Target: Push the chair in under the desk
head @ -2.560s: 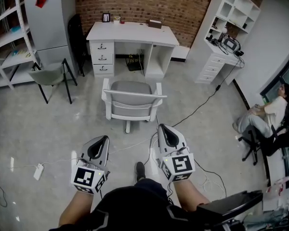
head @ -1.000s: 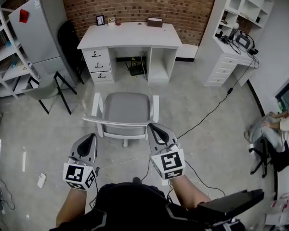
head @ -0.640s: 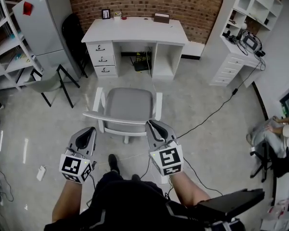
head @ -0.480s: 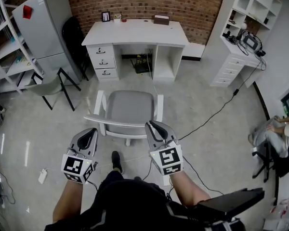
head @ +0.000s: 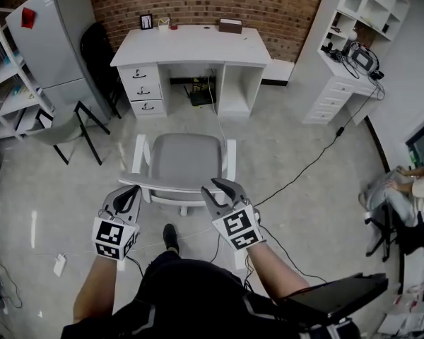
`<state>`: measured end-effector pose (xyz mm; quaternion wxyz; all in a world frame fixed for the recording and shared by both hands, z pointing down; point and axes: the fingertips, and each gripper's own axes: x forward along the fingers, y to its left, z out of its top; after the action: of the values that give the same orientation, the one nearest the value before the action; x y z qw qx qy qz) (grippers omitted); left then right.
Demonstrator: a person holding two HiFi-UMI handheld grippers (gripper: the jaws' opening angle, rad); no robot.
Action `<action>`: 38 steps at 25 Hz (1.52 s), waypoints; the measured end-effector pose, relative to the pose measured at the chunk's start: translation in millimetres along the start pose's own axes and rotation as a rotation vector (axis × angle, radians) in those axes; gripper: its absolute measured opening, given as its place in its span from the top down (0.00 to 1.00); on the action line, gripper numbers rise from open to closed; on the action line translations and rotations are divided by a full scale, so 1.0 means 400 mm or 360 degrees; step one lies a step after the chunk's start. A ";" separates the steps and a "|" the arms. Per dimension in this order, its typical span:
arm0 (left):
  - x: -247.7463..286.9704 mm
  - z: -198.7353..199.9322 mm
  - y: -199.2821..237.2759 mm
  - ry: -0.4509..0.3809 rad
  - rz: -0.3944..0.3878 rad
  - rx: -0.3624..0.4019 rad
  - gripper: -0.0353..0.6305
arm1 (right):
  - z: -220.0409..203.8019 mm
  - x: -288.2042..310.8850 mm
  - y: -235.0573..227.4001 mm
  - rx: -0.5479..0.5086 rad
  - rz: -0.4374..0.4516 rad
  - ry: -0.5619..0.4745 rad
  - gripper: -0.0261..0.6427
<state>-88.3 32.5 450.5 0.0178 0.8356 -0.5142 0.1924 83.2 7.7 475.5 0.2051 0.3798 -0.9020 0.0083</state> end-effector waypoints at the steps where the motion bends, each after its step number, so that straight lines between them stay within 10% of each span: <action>1: 0.014 -0.014 0.009 0.0025 -0.0008 0.0002 0.93 | -0.014 0.015 0.003 -0.0029 0.0014 0.0041 0.77; 13: 0.166 -0.275 0.047 0.0576 -0.0333 0.0368 0.65 | -0.232 0.188 0.048 -0.0311 0.0338 0.0587 0.63; 24: 0.281 -0.439 0.010 0.0862 -0.0622 0.0968 0.62 | -0.388 0.275 0.063 -0.0678 0.0426 0.0884 0.69; 29: 0.299 -0.477 0.005 0.0962 -0.0697 0.0826 0.62 | -0.402 0.291 0.064 -0.0731 0.0455 0.0928 0.74; 38: 0.319 -0.492 0.004 0.1047 -0.0677 0.0914 0.70 | -0.418 0.292 0.056 -0.0788 0.0463 0.0954 0.75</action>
<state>-98.7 -32.0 675.7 -0.0129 0.7881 -0.2252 0.5727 55.4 -27.3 675.6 0.5406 0.1683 -0.8213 -0.0699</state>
